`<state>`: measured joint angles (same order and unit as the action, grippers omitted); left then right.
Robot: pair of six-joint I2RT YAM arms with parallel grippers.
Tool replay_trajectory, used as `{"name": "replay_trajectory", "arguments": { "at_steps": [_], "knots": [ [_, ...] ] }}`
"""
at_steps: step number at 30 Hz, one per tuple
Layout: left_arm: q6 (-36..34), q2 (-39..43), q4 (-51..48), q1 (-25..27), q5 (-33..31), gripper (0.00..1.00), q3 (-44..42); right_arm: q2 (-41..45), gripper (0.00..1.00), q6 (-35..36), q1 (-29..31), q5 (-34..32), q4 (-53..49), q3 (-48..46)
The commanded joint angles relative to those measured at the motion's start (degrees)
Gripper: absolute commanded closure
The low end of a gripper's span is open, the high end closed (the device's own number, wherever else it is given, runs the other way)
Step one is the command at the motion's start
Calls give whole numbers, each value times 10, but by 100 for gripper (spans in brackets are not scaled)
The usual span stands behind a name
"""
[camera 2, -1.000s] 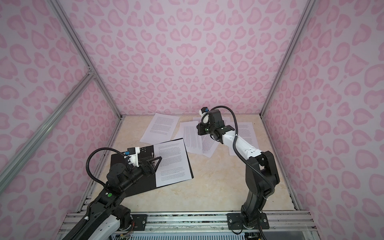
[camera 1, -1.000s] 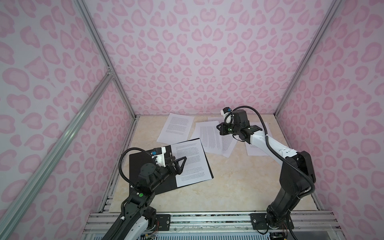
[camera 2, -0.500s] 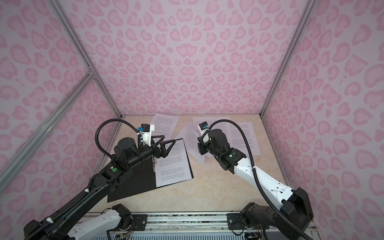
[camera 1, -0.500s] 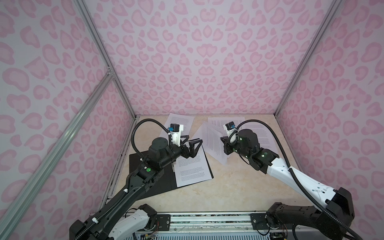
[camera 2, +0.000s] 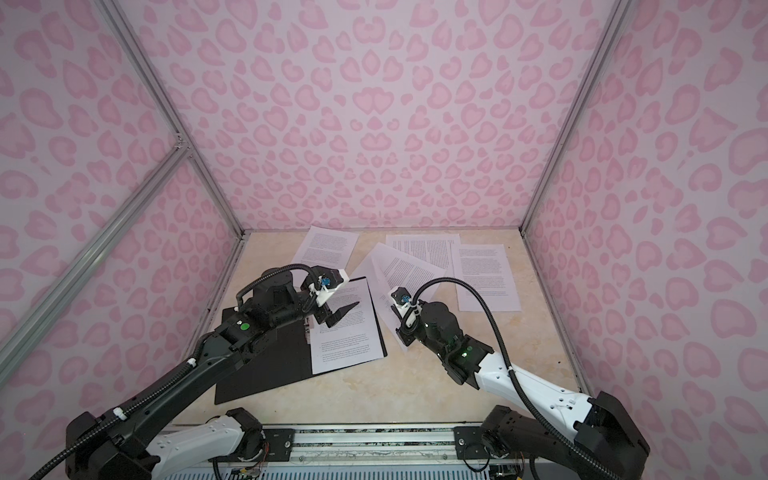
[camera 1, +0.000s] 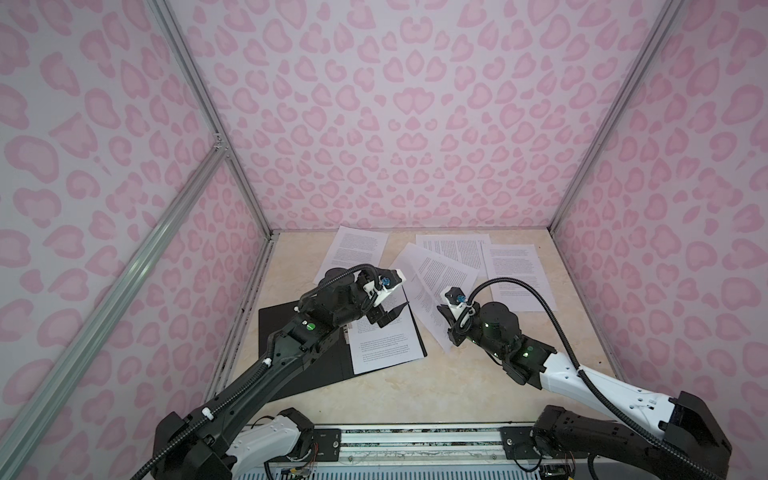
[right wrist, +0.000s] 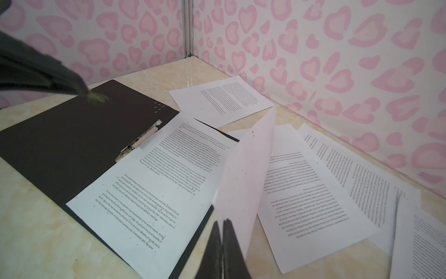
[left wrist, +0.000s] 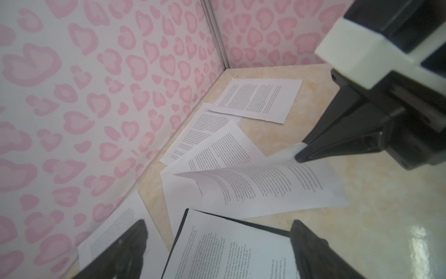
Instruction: Put the files into the folder
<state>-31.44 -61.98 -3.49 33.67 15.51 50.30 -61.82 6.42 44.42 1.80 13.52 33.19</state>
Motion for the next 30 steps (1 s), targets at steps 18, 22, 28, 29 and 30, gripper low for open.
{"name": "replay_trajectory", "arguments": {
  "at_steps": [18,22,28,29,30],
  "knots": [
    [-212,49,-34,2,12,9,-66,-6,100,134,74,109,122,-36],
    [-205,23,-37,2,14,14,-55,3,100,142,82,110,122,-38],
    [-199,1,-33,2,16,23,-50,5,100,148,87,110,123,-40],
    [-199,-5,-36,2,17,25,-47,6,100,148,86,110,123,-40],
    [-198,-13,-41,2,19,28,-42,7,100,149,86,109,122,-40]
  ]
}}
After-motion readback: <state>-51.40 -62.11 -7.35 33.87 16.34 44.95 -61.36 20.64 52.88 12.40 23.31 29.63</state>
